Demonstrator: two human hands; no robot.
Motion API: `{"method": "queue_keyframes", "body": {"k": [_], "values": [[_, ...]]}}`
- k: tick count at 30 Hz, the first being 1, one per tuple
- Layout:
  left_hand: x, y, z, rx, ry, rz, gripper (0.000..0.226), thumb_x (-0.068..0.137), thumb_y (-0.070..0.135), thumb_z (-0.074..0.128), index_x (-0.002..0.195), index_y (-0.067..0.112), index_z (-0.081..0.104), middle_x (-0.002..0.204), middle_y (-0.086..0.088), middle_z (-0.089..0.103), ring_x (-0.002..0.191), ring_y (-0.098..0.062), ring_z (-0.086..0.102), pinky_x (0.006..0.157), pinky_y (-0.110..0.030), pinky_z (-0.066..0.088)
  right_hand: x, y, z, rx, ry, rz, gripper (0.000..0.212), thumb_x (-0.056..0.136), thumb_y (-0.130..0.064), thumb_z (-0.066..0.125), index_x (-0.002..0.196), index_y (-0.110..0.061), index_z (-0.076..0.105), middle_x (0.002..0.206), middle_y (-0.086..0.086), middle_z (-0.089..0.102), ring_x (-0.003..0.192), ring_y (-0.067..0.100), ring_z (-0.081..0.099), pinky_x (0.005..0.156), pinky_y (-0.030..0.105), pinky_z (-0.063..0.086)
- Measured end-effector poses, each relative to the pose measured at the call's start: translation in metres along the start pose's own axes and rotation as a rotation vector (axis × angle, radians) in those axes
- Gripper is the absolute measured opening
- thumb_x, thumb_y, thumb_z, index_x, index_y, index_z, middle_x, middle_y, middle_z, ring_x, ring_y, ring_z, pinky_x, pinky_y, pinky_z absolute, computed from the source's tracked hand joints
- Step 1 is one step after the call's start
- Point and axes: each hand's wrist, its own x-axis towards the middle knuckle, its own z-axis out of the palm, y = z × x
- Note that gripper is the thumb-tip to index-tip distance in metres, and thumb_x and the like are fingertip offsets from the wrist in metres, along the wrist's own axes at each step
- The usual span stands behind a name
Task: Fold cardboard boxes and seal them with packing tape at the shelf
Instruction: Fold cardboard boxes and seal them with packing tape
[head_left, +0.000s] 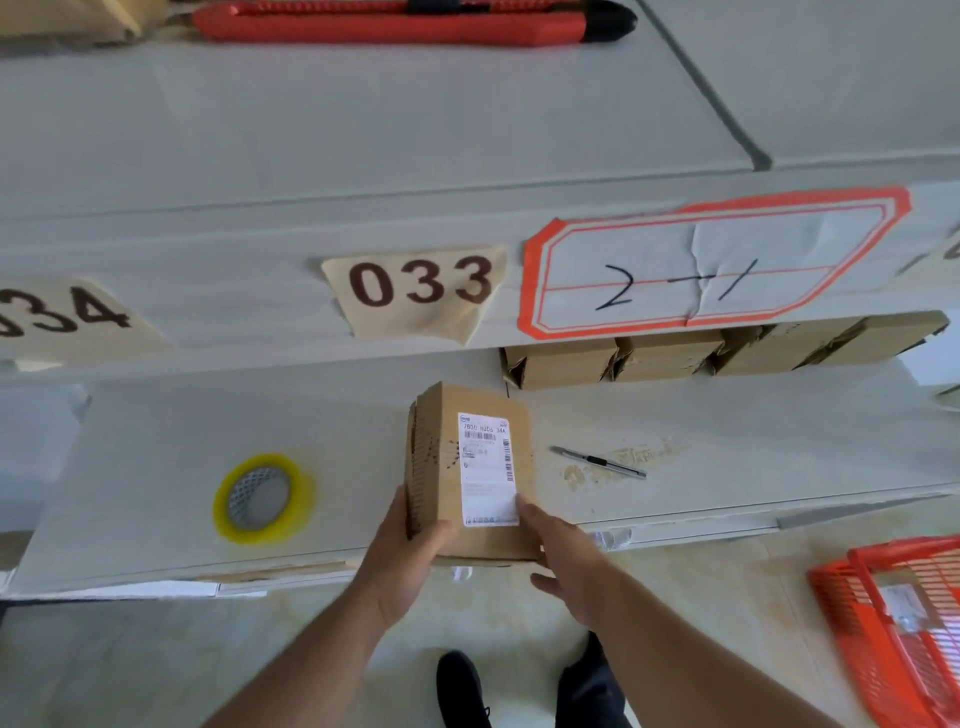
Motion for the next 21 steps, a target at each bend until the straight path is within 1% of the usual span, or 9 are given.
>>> {"method": "queue_keyframes", "body": {"k": [3,6,8,9,11,14,17,19,21], "values": [[0.007,-0.009,-0.010,0.059,0.123,-0.126,0.054,0.081,0.071,0.053,0.123,0.039,0.064,0.113,0.020,0.071,0.110,-0.005,0.064,0.101,-0.042,0.050,0.003,0.005,0.007,-0.085,0.022,-0.125,0.047,0.088,-0.070,0.066,0.116,-0.032,0.069,0.118,-0.008,0.071,0.113,0.015,0.063,0.107,0.044,0.050],[0.011,-0.016,-0.012,0.154,0.208,-0.171,0.050,0.103,0.064,0.039,0.110,0.026,0.071,0.109,0.007,0.074,0.106,-0.019,0.067,0.092,-0.035,0.050,0.000,0.005,0.023,-0.246,0.073,-0.285,0.042,0.094,-0.060,0.063,0.095,-0.019,0.070,0.094,-0.002,0.075,0.084,0.013,0.064,0.081,0.033,0.052],[0.013,-0.020,-0.011,0.072,0.186,-0.159,0.048,0.104,0.062,0.038,0.105,0.028,0.071,0.110,0.007,0.076,0.108,-0.018,0.068,0.100,-0.041,0.051,-0.012,0.000,0.030,-0.356,0.100,-0.388,0.042,0.096,-0.057,0.061,0.088,-0.016,0.065,0.083,-0.003,0.070,0.072,0.013,0.059,0.067,0.034,0.050],[0.014,-0.020,-0.011,-0.030,0.161,-0.153,0.045,0.105,0.061,0.039,0.106,0.030,0.072,0.109,0.010,0.077,0.109,-0.014,0.068,0.103,-0.044,0.051,-0.019,-0.003,0.030,-0.422,0.126,-0.449,0.042,0.095,-0.061,0.058,0.094,-0.020,0.068,0.090,-0.005,0.070,0.076,0.011,0.062,0.070,0.036,0.055],[0.014,-0.014,-0.007,-0.274,0.085,-0.177,0.037,0.107,0.054,0.041,0.113,0.033,0.070,0.109,0.013,0.078,0.109,-0.009,0.070,0.104,-0.044,0.051,-0.034,-0.007,0.024,-0.574,0.218,-0.539,0.060,0.089,-0.076,0.051,0.124,-0.030,0.067,0.117,-0.007,0.060,0.105,0.012,0.060,0.093,0.037,0.055],[0.017,-0.016,0.005,-0.458,0.017,-0.329,0.039,0.107,0.055,0.041,0.121,0.030,0.067,0.115,0.003,0.078,0.111,-0.023,0.072,0.097,-0.046,0.056,-0.059,-0.015,0.025,-0.753,0.323,-0.658,0.088,0.081,-0.090,0.039,0.149,-0.034,0.047,0.136,-0.013,0.039,0.129,0.013,0.040,0.111,0.035,0.043],[0.024,-0.024,0.010,-0.177,0.074,-0.364,0.042,0.108,0.047,0.045,0.108,0.016,0.074,0.093,-0.002,0.077,0.094,-0.027,0.070,0.080,-0.038,0.058,-0.068,-0.015,0.046,-0.970,0.362,-0.799,0.069,0.087,-0.077,0.041,0.140,-0.033,0.045,0.141,-0.012,0.034,0.131,0.014,0.030,0.110,0.030,0.041],[0.028,-0.024,0.005,0.217,0.227,-0.226,0.028,0.100,0.029,0.059,0.091,0.009,0.076,0.074,0.001,0.073,0.080,-0.025,0.068,0.071,-0.034,0.056,-0.065,-0.007,0.061,-1.048,0.379,-0.849,0.058,0.091,-0.067,0.044,0.135,-0.030,0.052,0.140,-0.009,0.039,0.128,0.019,0.035,0.108,0.034,0.044],[0.022,-0.011,0.001,0.210,0.443,-0.080,0.021,0.100,0.025,0.057,0.098,0.015,0.075,0.087,0.002,0.075,0.081,-0.018,0.067,0.066,-0.029,0.049,-0.054,0.004,0.068,-0.993,0.379,-0.875,0.046,0.094,-0.054,0.049,0.131,-0.028,0.057,0.144,-0.006,0.039,0.127,0.023,0.041,0.109,0.040,0.045]]}}
